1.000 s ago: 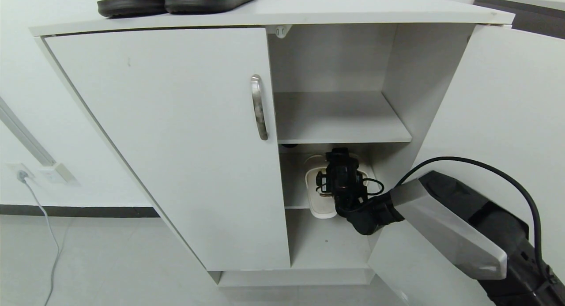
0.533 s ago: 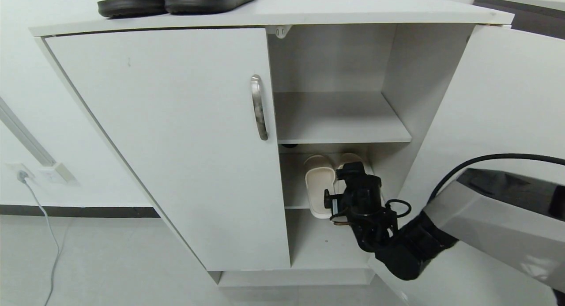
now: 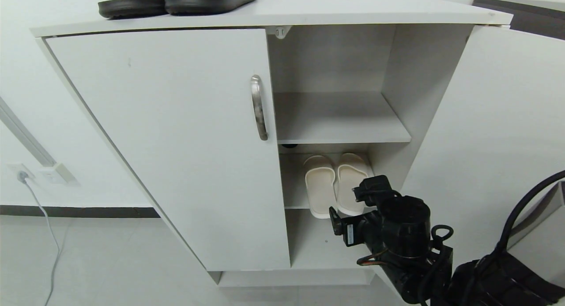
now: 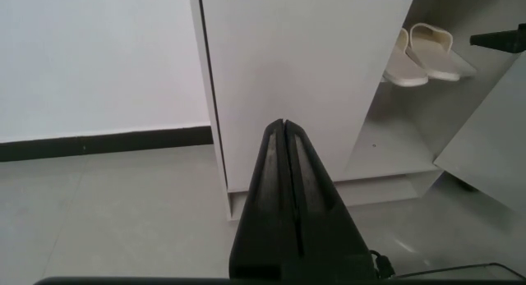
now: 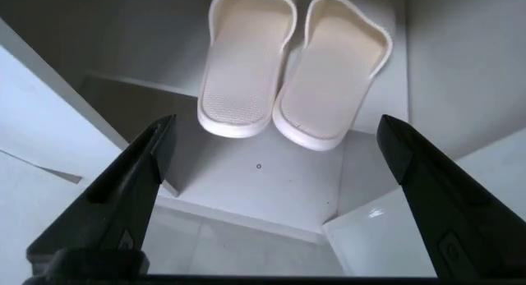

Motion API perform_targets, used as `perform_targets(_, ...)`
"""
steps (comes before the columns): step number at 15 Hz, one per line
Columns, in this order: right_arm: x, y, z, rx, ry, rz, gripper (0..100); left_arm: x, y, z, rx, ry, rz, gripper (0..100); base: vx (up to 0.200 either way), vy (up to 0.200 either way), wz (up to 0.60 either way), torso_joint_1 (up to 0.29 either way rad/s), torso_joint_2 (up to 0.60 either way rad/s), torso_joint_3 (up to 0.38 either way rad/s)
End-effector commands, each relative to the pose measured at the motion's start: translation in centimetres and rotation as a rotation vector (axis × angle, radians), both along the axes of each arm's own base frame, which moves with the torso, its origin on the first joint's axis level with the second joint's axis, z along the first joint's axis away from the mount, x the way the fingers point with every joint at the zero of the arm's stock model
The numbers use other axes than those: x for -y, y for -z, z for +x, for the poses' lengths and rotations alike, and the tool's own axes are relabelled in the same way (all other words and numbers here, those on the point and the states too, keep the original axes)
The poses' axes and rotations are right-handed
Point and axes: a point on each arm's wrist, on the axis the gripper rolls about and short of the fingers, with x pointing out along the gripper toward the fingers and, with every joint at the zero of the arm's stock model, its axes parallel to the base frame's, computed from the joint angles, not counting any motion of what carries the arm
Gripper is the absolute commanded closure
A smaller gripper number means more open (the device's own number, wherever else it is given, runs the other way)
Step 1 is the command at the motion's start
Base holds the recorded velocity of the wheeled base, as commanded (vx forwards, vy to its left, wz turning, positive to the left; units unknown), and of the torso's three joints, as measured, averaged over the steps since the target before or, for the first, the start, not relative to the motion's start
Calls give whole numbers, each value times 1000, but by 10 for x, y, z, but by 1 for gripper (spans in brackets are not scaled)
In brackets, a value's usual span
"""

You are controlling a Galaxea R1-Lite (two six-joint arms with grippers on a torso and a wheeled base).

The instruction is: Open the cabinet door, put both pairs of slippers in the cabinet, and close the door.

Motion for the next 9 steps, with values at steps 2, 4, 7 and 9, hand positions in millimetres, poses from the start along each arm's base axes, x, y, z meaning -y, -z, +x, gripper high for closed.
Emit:
perform_targets(2,0,1,-2,-3,-5,-3,0,0,0,0,-2,0,0,100,-200,0,0,0,2,2)
perform_targets(4,1,2,-4,-6,-5,-7,0,0,0,0,-2,0,0,100,-200,0,0,10,2,2)
perform_targets(7,4,2,-6,3,-6,-1,0,0,0,0,0,-1,-2,100,-133,0,0,-3,-3,5)
perform_targets(9,7,-3,-8,15,-4,7,0,0,0,0,-2,-1,-2,100,0,0,0,0,0,0)
